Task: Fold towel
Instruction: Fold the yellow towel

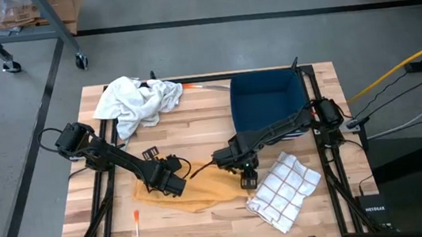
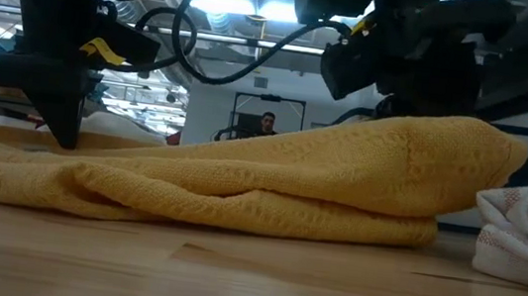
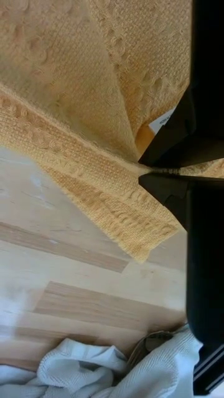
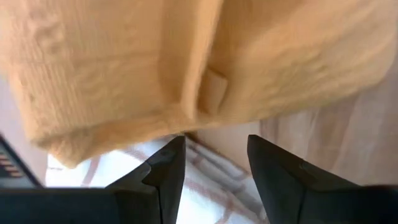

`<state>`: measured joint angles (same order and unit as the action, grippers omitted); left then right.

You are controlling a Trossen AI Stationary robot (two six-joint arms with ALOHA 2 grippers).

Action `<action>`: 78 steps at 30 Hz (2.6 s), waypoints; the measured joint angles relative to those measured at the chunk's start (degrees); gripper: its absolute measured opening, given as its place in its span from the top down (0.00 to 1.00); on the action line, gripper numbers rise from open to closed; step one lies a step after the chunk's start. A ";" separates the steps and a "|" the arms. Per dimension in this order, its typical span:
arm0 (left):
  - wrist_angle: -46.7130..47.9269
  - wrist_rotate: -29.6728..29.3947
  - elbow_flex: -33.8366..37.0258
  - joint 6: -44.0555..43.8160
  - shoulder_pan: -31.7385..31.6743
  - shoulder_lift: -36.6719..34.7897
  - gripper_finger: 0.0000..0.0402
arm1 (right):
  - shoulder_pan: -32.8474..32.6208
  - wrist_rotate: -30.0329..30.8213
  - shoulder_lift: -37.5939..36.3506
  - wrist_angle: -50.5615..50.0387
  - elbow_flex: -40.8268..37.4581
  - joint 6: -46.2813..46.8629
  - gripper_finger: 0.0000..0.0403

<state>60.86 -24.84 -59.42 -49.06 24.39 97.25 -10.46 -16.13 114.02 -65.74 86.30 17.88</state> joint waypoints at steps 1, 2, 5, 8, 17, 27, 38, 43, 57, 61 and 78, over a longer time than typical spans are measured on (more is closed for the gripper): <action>-0.01 0.02 -0.02 0.00 0.02 0.00 0.96 | 0.02 -0.03 0.00 0.70 0.00 -0.13 0.56; 0.00 0.02 -0.02 0.00 0.00 0.00 0.96 | 0.02 0.00 0.00 1.48 0.00 -0.15 0.56; -0.01 0.01 -0.02 -0.01 0.01 0.00 0.96 | 0.02 -0.02 0.00 4.00 0.00 -0.16 0.56; -0.01 0.01 -0.02 -0.02 0.02 0.00 0.96 | 0.00 -0.01 0.00 5.82 0.00 -0.16 0.56; -0.02 0.00 -0.02 -0.02 0.02 0.00 0.96 | 0.00 0.76 0.00 6.30 0.00 -0.18 0.70; 0.00 -0.02 -0.02 -0.02 0.02 0.00 0.96 | 0.00 2.59 0.00 6.30 0.00 -1.04 0.95; -0.02 -0.02 -0.02 -0.02 0.00 0.00 0.96 | 0.00 2.59 0.00 6.32 0.00 -1.65 0.79; -0.04 -0.02 -0.01 -0.02 0.01 0.00 0.96 | 0.00 2.60 0.00 6.54 0.00 -1.67 0.67; -0.44 -0.02 0.00 -0.02 0.00 0.00 0.96 | 0.00 -0.04 4.35 8.83 0.02 -3.42 0.75; -0.49 -0.06 0.00 -0.02 0.00 0.00 0.96 | 0.00 0.04 4.35 8.59 0.02 -4.83 0.90; -0.35 -0.04 0.00 -0.02 0.00 -0.02 0.96 | 0.00 12.13 4.20 -1.76 5.42 -7.78 0.96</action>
<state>60.51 -24.88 -59.42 -49.08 24.38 97.23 -10.46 -4.00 118.21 -67.50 91.72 10.10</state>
